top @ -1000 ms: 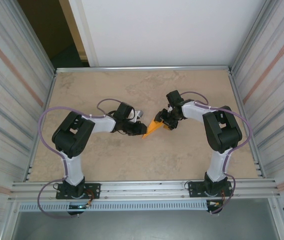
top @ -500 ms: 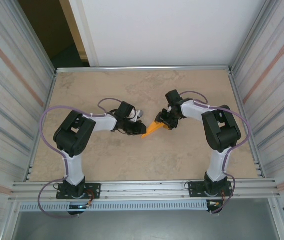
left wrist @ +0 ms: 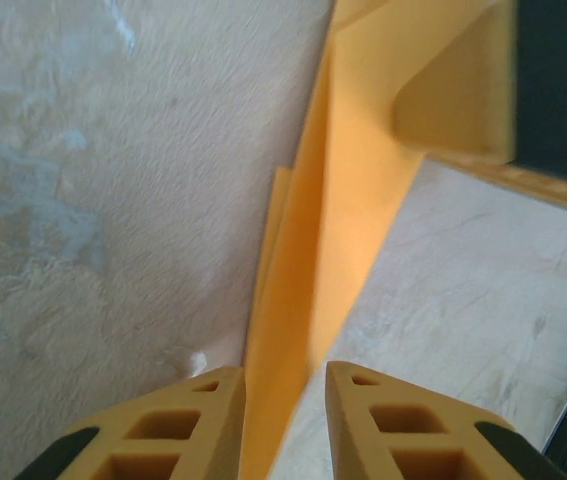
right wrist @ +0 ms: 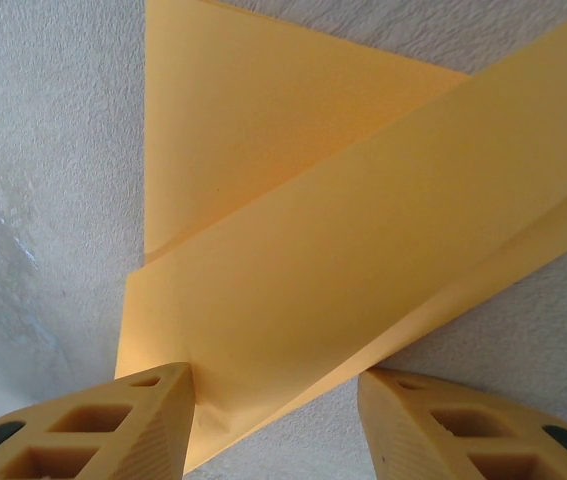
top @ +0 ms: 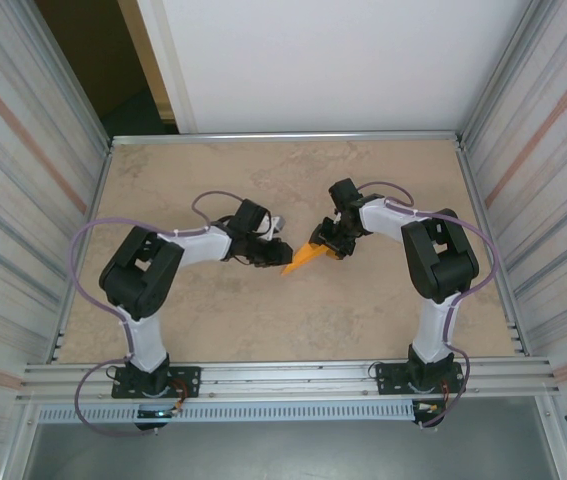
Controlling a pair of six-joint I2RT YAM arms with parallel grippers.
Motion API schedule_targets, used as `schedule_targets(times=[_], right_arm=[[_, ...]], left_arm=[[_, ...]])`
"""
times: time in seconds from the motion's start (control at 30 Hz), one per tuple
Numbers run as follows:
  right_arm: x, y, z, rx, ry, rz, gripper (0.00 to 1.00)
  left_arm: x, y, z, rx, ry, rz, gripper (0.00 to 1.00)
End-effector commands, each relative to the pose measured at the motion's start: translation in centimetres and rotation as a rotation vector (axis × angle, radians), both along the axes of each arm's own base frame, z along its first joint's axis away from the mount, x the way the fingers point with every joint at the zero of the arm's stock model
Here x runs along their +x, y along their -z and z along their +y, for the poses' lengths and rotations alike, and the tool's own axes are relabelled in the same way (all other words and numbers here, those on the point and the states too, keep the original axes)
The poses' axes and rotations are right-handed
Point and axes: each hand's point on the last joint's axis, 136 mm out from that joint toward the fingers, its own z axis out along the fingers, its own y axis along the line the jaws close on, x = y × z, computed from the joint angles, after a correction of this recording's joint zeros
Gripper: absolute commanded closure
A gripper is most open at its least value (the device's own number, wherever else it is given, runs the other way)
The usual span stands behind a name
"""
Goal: Fold a paper plane with a square sheet of paper (pick it up from the middle)
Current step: Fold the wing for the fifth time at the center of the table.
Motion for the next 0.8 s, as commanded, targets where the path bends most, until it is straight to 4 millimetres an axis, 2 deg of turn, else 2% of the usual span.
schedule_targets(times=[0.0, 0.17, 0.33, 0.77], right_arm=[[-4.7, 8.3, -3.0, -0.204, -0.031, 0.171, 0.51], [-4.8, 8.5, -3.1, -0.204, -0.027, 0.175, 0.51], [-4.9, 8.6, -3.0, -0.201, -0.024, 0.179, 0.51], [-5.1, 8.6, -3.1, -0.202, -0.025, 0.184, 0.52]], left_arm=[[0.8, -3.3, -0.9, -0.053, -0.015, -0.073, 0.72], [0.4, -3.7, -2.7, -0.088, 0.003, -0.084, 0.74], [0.2, -2.4, -4.5, -0.101, 0.039, -0.032, 0.77], [1.5, 0.1, -4.5, -0.071, 0.023, -0.022, 0.79]])
